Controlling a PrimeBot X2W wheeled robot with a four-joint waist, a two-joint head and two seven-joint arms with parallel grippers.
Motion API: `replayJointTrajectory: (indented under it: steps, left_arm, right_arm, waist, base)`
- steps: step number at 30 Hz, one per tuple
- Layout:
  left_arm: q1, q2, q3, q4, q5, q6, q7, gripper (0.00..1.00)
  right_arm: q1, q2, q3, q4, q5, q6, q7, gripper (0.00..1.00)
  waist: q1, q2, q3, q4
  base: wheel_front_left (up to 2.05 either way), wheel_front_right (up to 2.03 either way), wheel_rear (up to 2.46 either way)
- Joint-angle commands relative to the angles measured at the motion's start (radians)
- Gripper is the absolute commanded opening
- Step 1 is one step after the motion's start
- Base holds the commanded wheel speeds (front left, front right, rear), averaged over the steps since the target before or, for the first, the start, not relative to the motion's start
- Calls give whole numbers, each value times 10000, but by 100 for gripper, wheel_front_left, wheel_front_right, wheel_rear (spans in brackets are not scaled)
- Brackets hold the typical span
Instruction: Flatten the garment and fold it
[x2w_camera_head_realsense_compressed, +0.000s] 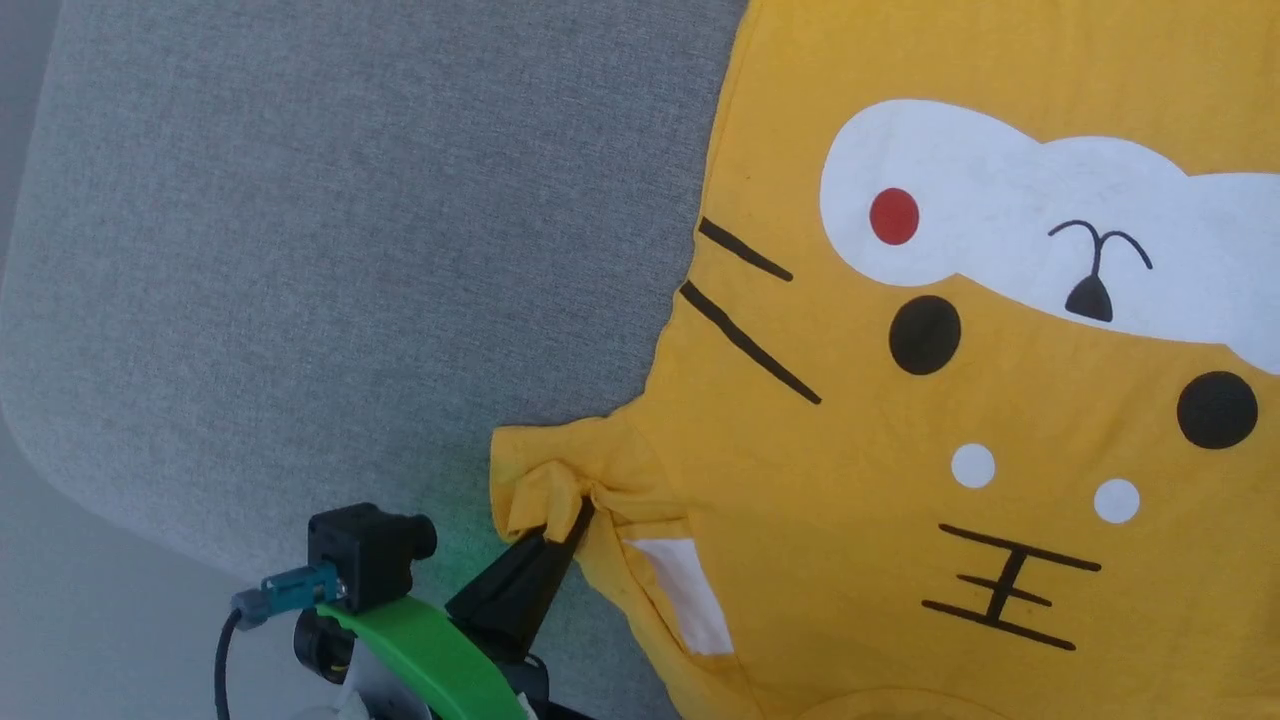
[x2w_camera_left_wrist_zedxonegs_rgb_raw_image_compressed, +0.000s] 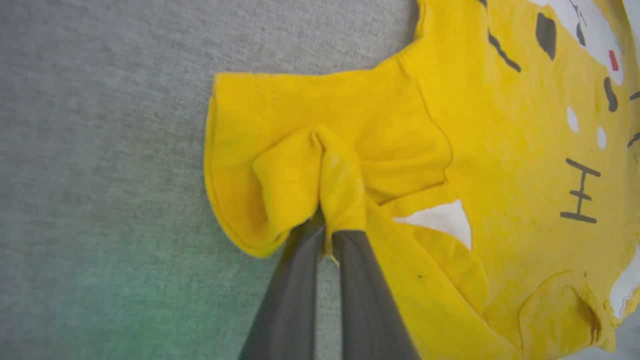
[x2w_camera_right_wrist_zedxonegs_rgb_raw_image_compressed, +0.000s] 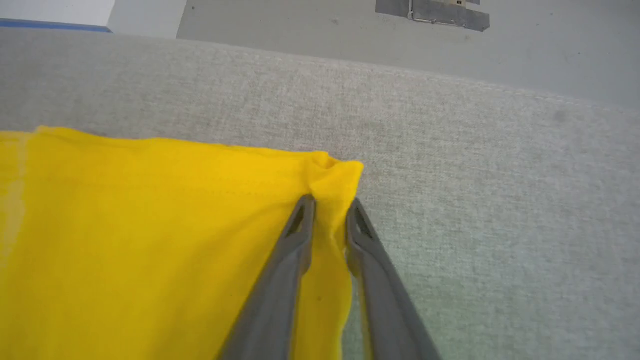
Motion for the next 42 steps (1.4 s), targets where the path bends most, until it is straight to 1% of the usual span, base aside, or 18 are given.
replayJointTrajectory:
  steps: [1, 5, 11, 15, 20, 24, 26, 28, 29, 31, 33, 35, 37, 39, 42]
  left_arm:
    - [-107, 211, 160, 614, 70, 258, 73, 0]
    - [-72, 304, 268, 587, 90, 320, -17, 0]
    - [148, 527, 567, 512, 125, 596, -282, 0]
    - [417, 748, 723, 376, 74, 784, -357, 0]
    - [800, 1046, 895, 124, -21, 991, -420, 0]
    - [1008, 1223, 1050, -41, -33, 1192, -507, 0]
    - [1089, 1275, 1102, -128, -55, 1274, -523, 0]
    - [1129, 1353, 1130, -191, -68, 1323, -486, 0]
    - [1139, 1385, 1146, -220, -76, 1340, -471, 0]
    - [1154, 1444, 1165, -268, -83, 1363, -438, 0]
    - [1183, 1481, 1191, -303, -108, 1389, -425, 0]
    - [1247, 1516, 1214, -305, -136, 1420, -429, 0]
    - [1317, 1525, 1219, -294, -167, 1440, -441, 0]
    - [1401, 1516, 1213, -293, -223, 1445, -446, 0]
    - [1543, 1504, 1233, -298, -293, 1504, -483, 0]
  right_arm:
    - [238, 147, 33, 139, -59, -13, -34, 0]
    - [154, 143, 125, 44, 153, -13, -481, 0]
    - [356, -49, 221, -185, 689, -13, -1090, 0]
    - [969, -166, 28, -666, 1234, -13, -1274, 0]
    - [2541, -167, -573, -1760, 1971, -13, -1178, 0]
    - [4201, 236, -1598, -2857, 2610, -13, -961, 0]
    - [5192, 574, -2240, -3419, 2955, -13, -881, 0]
    - [6345, 989, -2867, -3934, 3229, -13, -769, 0]
    - [6968, 1308, -3226, -4192, 3428, -13, -700, 0]
    - [8266, 1875, -3604, -4585, 3854, -13, -481, 0]
    - [9563, 2298, -3779, -4839, 4168, -13, -501, 0]
    - [10628, 2634, -3840, -4786, 4346, -13, -812, 0]
    - [11408, 2835, -3726, -4454, 4482, -13, -1221, 0]
    - [11912, 2912, -3446, -4012, 4506, -13, -1695, 0]
    - [12139, 2929, -2937, -2941, 4852, -13, -2582, 0]
  waist:
    - [0, 0, -175, -183]
    - [0, 0, -518, -562]
    - [0, 0, -1423, -1279]
    - [0, 0, -2209, -1786]
    - [0, 0, -3170, -2346]
    - [0, 0, -3655, -2717]
    - [0, 0, -3794, -2883]
    - [0, 0, -3870, -3003]
    - [0, 0, -3890, -3045]
    - [0, 0, -3907, -3124]
    - [0, 0, -3917, -3222]
    - [0, 0, -3939, -3328]
    - [0, 0, -4007, -3402]
    - [0, 0, -4100, -3478]
    - [0, 0, -4260, -3614]
  base:
    - [0, 0, 0]
    - [0, 0, 0]
    - [0, 0, 0]
    - [0, 0, 0]
    - [0, 0, 0]
    - [0, 0, 0]
    - [0, 0, 0]
    - [0, 0, 0]
    - [0, 0, 0]
    - [0, 0, 0]
    - [0, 0, 0]
    - [0, 0, 0]
    - [0, 0, 0]
    - [0, 0, 0]
    - [0, 0, 0]
